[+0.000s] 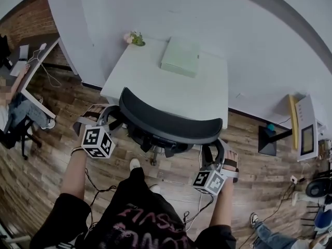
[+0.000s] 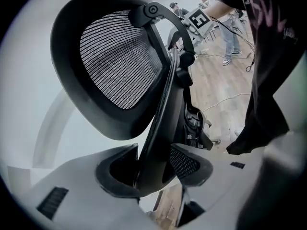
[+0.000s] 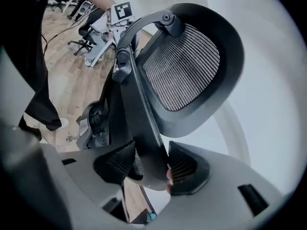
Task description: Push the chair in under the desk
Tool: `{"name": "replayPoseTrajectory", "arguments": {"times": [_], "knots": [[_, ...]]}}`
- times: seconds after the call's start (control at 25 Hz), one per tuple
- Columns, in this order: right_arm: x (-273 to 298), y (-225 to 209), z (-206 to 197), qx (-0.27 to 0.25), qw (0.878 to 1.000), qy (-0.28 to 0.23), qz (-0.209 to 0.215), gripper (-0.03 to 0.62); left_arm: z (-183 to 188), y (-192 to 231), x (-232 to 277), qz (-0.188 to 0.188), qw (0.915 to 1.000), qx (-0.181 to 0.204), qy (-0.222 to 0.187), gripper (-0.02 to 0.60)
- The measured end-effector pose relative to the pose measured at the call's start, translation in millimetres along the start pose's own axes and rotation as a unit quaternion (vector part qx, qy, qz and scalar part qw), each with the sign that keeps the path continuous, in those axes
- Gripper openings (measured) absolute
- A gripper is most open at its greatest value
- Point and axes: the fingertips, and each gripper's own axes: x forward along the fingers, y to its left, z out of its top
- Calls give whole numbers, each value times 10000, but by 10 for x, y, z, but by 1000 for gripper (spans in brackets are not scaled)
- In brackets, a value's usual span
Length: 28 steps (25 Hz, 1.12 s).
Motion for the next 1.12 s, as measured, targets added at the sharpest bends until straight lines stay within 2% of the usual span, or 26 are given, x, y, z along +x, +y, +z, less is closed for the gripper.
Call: {"name": "replayPoseTrajectory", "arguments": {"times": [1.12], "knots": [[579,-419,-327,94,9995,184,-244,227,295,457,682,137,9997,-105,-196,230]]}}
